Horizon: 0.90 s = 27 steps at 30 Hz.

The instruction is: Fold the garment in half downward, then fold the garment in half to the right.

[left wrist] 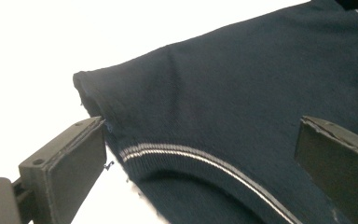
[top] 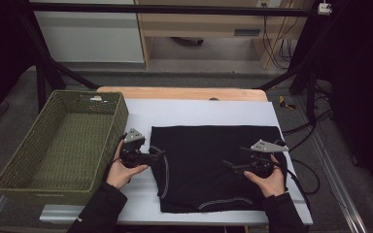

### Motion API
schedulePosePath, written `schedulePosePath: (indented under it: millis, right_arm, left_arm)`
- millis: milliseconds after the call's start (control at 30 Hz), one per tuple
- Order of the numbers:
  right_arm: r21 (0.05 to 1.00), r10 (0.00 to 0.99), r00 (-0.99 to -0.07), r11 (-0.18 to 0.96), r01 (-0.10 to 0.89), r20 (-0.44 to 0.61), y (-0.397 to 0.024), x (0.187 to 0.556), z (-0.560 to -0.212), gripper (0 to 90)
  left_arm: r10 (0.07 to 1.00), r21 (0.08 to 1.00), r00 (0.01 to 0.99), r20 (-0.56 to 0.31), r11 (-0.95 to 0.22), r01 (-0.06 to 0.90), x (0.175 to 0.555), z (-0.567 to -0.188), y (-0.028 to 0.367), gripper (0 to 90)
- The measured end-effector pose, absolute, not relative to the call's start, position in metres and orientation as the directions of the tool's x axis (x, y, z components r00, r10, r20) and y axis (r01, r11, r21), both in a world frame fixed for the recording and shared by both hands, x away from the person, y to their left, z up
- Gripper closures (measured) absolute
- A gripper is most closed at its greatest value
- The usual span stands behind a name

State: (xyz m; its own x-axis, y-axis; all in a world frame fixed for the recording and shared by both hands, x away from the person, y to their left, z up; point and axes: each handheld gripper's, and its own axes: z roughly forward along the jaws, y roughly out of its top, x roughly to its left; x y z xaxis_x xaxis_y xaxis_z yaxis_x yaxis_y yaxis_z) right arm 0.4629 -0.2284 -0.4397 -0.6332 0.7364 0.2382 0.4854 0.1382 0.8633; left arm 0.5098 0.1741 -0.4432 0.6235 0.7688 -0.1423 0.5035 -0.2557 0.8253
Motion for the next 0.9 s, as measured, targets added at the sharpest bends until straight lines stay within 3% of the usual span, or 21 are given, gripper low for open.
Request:
schedulePosePath:
  millis: [300, 533, 667, 900]
  right_arm:
    - [0.856, 0.726, -0.647, 0.164, 0.490, 0.231, -0.222, 0.462, -0.439, 5.0]
    - [0.856, 0.722, -0.656, 0.179, 0.486, 0.222, -0.218, 0.460, -0.439, 4.8]
    - [0.855, 0.720, -0.658, 0.182, 0.486, 0.221, -0.217, 0.459, -0.439, 4.8]
    - [0.854, 0.716, -0.660, 0.178, 0.488, 0.228, -0.214, 0.458, -0.440, 4.9]
  left_arm:
    - [0.789, 0.814, 0.592, -0.162, -0.232, 0.532, 0.529, -0.451, 0.173, 1.8]
    - [0.842, 0.808, 0.524, -0.125, -0.220, 0.546, 0.549, -0.455, 0.172, 3.0]
    - [0.860, 0.802, 0.501, -0.100, -0.228, 0.553, 0.559, -0.460, 0.173, 7.8]
    - [0.870, 0.779, 0.481, -0.111, -0.224, 0.585, 0.575, -0.471, 0.174, 24.8]
